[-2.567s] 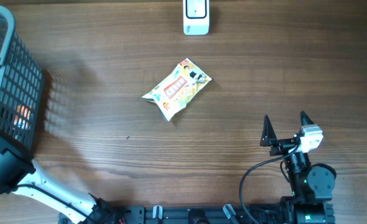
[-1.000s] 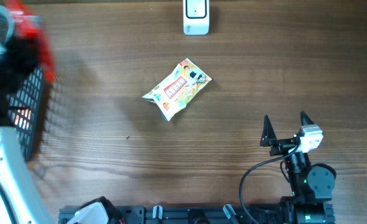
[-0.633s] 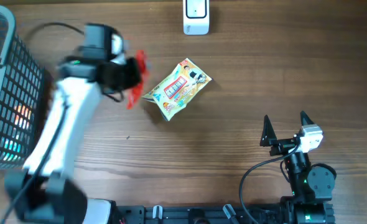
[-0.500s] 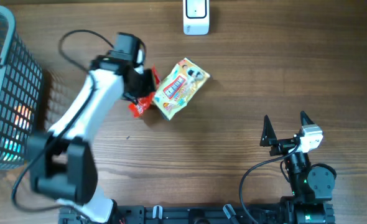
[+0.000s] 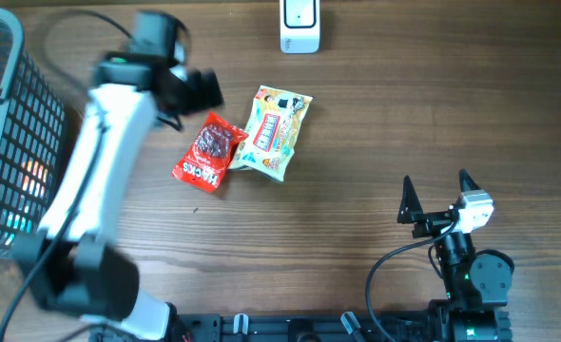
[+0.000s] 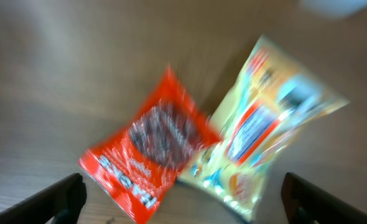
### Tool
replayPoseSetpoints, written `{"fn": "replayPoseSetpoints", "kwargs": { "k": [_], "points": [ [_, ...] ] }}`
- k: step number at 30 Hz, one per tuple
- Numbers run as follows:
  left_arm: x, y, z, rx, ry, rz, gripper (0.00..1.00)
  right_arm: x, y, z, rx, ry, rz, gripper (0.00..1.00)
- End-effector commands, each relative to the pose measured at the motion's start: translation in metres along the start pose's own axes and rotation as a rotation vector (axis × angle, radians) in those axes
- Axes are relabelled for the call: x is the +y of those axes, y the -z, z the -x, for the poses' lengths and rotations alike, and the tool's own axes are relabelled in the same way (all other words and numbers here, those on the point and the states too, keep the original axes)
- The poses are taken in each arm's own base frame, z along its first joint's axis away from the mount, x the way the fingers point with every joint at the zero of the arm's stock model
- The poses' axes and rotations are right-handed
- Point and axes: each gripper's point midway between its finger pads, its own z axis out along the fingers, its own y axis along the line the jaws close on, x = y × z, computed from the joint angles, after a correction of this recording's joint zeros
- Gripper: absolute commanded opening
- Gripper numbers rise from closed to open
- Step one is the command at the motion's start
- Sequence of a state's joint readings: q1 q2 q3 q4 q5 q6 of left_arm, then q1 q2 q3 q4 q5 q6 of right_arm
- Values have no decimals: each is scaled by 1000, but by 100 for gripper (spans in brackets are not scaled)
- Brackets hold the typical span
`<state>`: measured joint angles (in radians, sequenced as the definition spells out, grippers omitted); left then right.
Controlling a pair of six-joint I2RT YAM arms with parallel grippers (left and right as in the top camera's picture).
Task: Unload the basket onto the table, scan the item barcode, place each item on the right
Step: 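Place the red Haribo packet beside the yellow packet with left gripper, then reach the left gripper into the basket and grasp a small box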
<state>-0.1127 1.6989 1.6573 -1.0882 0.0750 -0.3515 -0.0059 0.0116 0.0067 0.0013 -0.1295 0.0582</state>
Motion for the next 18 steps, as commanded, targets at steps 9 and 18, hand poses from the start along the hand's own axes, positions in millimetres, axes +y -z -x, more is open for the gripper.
{"fn": "replayPoseSetpoints", "kwargs": {
  "k": [9,18],
  "points": [
    [223,239,52,-652,552,245,100,-3,0,2,-9,6,-14,100],
    [331,169,52,-478,808,295,100,-3,0,2,-9,7,-14,100]
  ]
}}
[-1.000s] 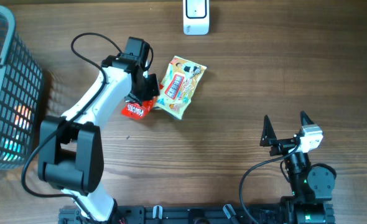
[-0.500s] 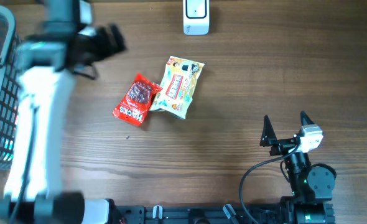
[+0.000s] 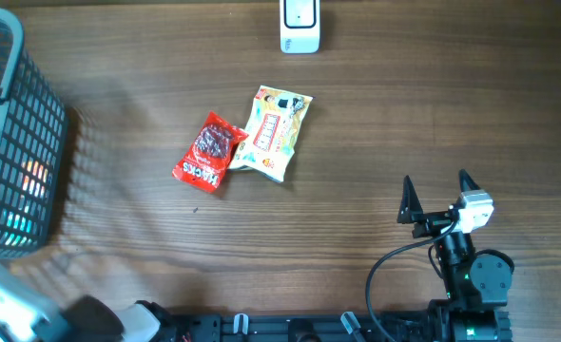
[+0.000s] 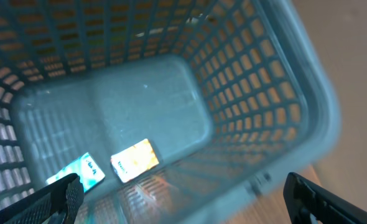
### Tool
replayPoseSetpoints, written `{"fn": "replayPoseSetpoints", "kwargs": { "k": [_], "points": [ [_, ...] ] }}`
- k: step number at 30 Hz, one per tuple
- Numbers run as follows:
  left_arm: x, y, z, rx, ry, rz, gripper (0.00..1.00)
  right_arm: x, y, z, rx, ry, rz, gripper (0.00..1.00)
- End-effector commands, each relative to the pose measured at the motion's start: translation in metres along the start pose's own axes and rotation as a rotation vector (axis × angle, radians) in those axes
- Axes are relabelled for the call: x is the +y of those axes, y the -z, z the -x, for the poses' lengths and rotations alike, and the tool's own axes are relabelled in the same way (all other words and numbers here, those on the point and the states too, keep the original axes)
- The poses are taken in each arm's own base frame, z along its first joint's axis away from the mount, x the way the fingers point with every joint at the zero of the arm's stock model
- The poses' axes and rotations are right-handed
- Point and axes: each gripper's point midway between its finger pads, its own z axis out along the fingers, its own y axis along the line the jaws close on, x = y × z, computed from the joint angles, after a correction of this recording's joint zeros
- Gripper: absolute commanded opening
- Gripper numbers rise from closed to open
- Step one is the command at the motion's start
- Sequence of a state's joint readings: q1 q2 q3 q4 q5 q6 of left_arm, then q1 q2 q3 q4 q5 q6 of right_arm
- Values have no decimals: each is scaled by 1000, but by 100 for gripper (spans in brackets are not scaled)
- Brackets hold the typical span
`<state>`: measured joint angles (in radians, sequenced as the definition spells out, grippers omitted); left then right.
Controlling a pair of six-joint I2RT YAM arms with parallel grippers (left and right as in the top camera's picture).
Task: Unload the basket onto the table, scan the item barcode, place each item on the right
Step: 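Reach the left gripper into the basket and grasp a small box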
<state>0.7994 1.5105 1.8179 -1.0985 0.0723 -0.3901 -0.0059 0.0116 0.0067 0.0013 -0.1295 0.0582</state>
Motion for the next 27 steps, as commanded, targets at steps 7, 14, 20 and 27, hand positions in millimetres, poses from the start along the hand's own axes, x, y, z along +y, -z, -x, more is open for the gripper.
{"fn": "replayPoseSetpoints", "kwargs": {
  "k": [7,14,20,27],
  "points": [
    [49,-147,-40,292,71,144,100,-3,0,2,-9,6,-14,100],
    [82,-201,-95,508,101,245,100,-3,0,2,-9,6,-14,100],
    [91,-219,-132,652,132,262,100,-3,0,2,-9,6,-14,100],
    [85,-220,-158,747,177,208,100,-3,0,2,-9,6,-14,100]
  ]
}}
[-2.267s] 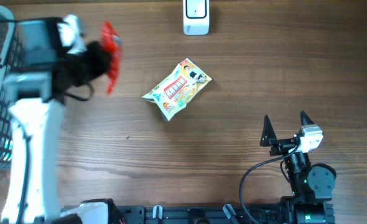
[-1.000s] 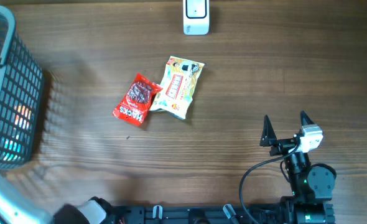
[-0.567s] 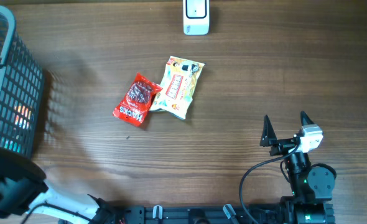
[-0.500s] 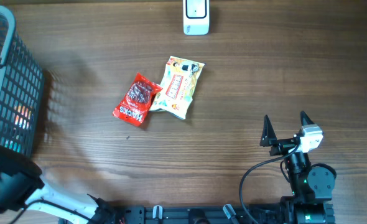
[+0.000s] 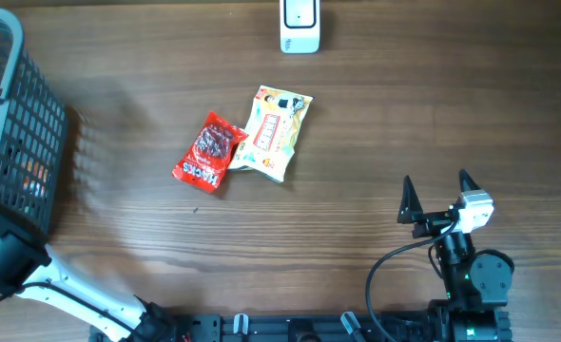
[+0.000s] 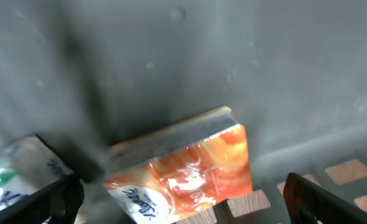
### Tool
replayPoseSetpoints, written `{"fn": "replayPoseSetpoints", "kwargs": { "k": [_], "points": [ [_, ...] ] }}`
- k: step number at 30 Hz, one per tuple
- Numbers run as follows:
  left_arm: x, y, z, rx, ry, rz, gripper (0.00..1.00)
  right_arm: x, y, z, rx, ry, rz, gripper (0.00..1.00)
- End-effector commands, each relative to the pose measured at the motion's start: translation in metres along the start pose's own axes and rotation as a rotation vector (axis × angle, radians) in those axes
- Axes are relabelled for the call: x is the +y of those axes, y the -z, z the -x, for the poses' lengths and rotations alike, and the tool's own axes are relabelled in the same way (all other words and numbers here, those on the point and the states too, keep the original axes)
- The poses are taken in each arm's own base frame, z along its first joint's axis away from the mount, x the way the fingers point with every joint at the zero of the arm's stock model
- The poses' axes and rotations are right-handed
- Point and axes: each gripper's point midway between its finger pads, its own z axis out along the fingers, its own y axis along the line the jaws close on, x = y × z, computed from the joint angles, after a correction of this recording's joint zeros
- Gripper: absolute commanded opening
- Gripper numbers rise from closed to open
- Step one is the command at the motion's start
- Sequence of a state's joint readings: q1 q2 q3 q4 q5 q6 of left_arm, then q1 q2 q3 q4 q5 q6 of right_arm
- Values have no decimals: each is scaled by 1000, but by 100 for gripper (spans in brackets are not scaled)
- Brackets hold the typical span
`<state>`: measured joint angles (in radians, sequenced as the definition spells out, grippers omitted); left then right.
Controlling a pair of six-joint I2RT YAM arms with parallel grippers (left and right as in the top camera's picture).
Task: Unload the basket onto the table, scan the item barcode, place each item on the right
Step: 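Reach the left gripper into the basket and grasp a small box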
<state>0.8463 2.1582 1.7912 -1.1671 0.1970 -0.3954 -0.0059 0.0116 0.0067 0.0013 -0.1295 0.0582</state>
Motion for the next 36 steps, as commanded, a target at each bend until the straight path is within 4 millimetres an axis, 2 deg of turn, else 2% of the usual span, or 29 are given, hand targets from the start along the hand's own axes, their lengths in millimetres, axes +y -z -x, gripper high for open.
{"fn": "replayPoseSetpoints", "kwargs": {
  "k": [1,5,10,11,16,18,21,23,25,27,29,30,32,33,36],
  "points": [
    [-1,-10,-11,58,13,-27,100,-3,0,2,-9,7,-14,100],
    [5,-19,-18,81,19,-15,100,-3,0,2,-9,7,-14,100],
    [5,-27,-15,66,15,-22,100,-3,0,2,-9,7,-14,100],
    [5,-27,-14,62,14,-24,96,-3,0,2,-9,7,-14,100],
    [3,-27,-11,50,11,-30,43,-3,0,2,-9,7,-14,100],
    [3,-27,-11,50,11,-31,36,-3,0,2,-9,7,-14,100],
    [-4,-23,-13,60,12,-71,4,-3,0,2,-9,6,-14,100],
    [-16,-13,-12,66,12,-145,4,-3,0,2,-9,7,-14,100],
    [-35,10,-9,62,7,-266,4,-3,0,2,-9,7,-14,100],
    [-57,44,-6,52,-9,-420,4,-3,0,2,-9,6,-14,100],
    [-73,85,-5,24,-32,-557,4,-3,0,2,-9,6,-14,100],
    [-80,114,-5,-13,-56,-621,4,-3,0,2,-9,7,-14,100],
    [-82,143,-7,-72,-82,-653,4,-3,0,2,-9,7,-14,100],
    [-83,164,-11,-120,-105,-671,4,-3,0,2,-9,7,-14,100],
    [-86,211,-27,-220,-159,-711,4,-3,0,2,-9,7,-14,100]
  ]
}}
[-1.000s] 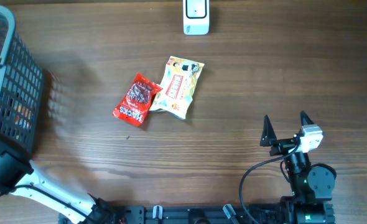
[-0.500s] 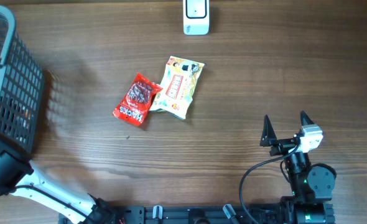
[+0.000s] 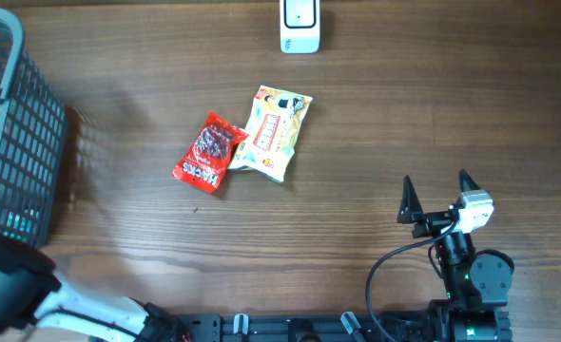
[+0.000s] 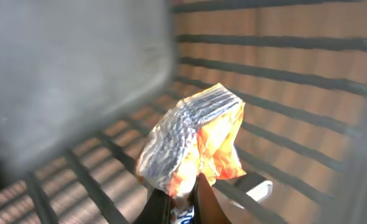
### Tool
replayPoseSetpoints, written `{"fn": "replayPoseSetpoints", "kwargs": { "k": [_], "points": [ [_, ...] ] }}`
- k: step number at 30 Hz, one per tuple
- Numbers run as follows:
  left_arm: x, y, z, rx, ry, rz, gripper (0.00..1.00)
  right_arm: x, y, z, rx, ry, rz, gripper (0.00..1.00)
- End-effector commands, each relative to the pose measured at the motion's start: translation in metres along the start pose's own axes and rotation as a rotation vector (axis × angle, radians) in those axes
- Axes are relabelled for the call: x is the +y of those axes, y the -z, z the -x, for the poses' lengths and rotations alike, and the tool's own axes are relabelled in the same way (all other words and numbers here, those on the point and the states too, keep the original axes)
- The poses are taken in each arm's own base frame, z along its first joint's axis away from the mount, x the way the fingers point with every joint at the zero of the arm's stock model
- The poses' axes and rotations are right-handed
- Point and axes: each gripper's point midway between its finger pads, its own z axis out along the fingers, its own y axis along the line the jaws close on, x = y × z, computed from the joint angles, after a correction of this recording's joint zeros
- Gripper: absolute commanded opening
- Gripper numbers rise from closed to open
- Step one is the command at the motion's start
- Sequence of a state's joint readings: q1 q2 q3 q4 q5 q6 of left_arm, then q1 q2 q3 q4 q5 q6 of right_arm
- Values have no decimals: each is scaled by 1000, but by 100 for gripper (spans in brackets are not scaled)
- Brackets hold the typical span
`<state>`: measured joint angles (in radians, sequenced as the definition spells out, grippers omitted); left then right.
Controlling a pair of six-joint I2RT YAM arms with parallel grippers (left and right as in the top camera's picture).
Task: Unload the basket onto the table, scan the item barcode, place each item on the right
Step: 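Reach the left gripper into the basket and grasp a small box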
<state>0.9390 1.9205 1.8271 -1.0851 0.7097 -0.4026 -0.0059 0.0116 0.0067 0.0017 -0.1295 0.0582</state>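
In the left wrist view my left gripper (image 4: 178, 200) is shut on a crumpled orange and silver packet (image 4: 196, 134), held up inside the grey mesh basket (image 4: 283, 74) beside its barred wall. Overhead, a speck of orange shows at the basket's (image 3: 24, 142) left edge; the left gripper itself is not visible there, only a blurred part of the arm (image 3: 9, 290). The white scanner (image 3: 299, 26) stands at the table's far edge. My right gripper (image 3: 439, 195) rests open at the front right, holding nothing.
A red snack packet (image 3: 207, 152) and a yellow packet (image 3: 274, 133) lie side by side, overlapping, mid-table. The basket occupies the left edge. A cable (image 3: 395, 266) loops by the right arm's base.
My left gripper was open just above the orange packet lying on the basket floor. Now it is shut on that packet, which is off the floor by the mesh wall. Right arm unchanged.
My left gripper hung open over the red and yellow packets on the table. Then it was above the basket, with two packets on its floor. Then it was close over the orange one, and now it grips it.
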Motion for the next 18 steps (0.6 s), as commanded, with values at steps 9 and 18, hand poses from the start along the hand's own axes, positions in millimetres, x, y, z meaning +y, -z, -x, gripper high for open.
{"fn": "replayPoseSetpoints", "kwargs": {
  "k": [9,18],
  "points": [
    [-150,134,-116,-136,-367,-303,4,-3,0,2,-8,7,-14,100],
    [-110,22,-256,178,-591,153,4,-3,0,2,-8,7,-14,100]
  ]
}}
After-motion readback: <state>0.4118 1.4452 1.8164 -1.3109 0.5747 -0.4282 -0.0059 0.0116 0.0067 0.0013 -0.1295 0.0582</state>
